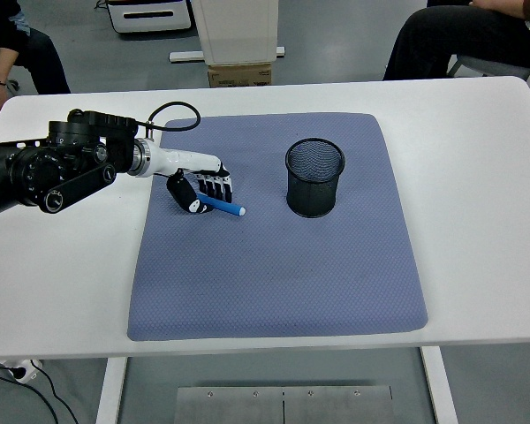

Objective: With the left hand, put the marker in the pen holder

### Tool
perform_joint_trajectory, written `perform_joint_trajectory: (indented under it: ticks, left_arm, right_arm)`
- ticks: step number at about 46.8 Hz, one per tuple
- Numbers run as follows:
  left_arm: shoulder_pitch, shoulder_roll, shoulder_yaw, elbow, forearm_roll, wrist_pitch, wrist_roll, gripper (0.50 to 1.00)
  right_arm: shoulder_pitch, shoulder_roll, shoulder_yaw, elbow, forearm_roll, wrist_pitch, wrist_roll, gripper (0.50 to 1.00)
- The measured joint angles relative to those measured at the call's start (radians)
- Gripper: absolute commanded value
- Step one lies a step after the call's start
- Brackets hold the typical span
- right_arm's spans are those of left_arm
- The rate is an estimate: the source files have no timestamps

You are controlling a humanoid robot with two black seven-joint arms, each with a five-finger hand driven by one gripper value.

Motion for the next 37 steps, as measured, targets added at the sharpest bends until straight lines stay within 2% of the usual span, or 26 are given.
perform_joint_trajectory:
  ticks: [19,37]
  left_arm:
    - [0.003,0.000,0.000,0.000,0.000,-0.001,-0.001,0.500]
    - [0.003,0.000,0.000,0.000,-0.002,-0.003,-0.001,0.500]
  right_arm:
    - [0.000,0.000,0.000,0.000,0.000,0.000,0.000,1.000]
    - [0.000,0.000,0.000,0.000,0.000,0.000,0.000,1.000]
